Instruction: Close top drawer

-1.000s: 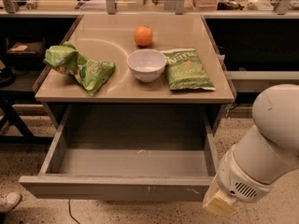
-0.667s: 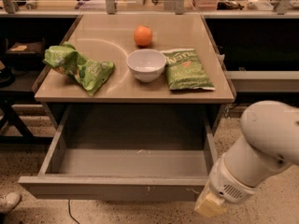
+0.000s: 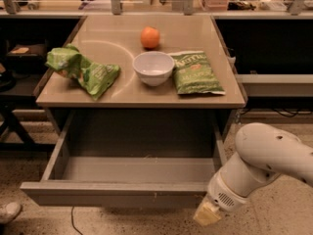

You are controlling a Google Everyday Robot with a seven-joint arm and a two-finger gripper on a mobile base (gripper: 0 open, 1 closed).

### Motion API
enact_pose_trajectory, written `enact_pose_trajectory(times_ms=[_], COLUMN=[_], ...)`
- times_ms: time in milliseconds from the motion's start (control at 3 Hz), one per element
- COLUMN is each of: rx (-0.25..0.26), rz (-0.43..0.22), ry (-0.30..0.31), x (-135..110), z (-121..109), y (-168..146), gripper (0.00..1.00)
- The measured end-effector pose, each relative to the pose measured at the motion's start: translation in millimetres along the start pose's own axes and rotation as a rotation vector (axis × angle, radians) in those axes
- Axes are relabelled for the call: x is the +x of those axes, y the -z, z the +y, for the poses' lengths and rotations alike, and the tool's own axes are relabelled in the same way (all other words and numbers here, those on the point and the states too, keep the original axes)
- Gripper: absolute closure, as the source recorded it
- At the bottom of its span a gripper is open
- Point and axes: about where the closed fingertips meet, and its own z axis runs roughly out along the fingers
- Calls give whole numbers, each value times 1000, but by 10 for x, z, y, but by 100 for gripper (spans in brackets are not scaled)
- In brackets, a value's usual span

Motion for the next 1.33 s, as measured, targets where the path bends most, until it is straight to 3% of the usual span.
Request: enact_pose_trajectory(times_ms=[333,667,1000,1333], rx=[0,53,53,103], rz=[0,-31,-31,-52], ry=[0,-5,-6,-26], x=[6,-94,-89,-112], z=[5,-211,-208,-303], y=[1,111,111,219], gripper=[100,100,100,100])
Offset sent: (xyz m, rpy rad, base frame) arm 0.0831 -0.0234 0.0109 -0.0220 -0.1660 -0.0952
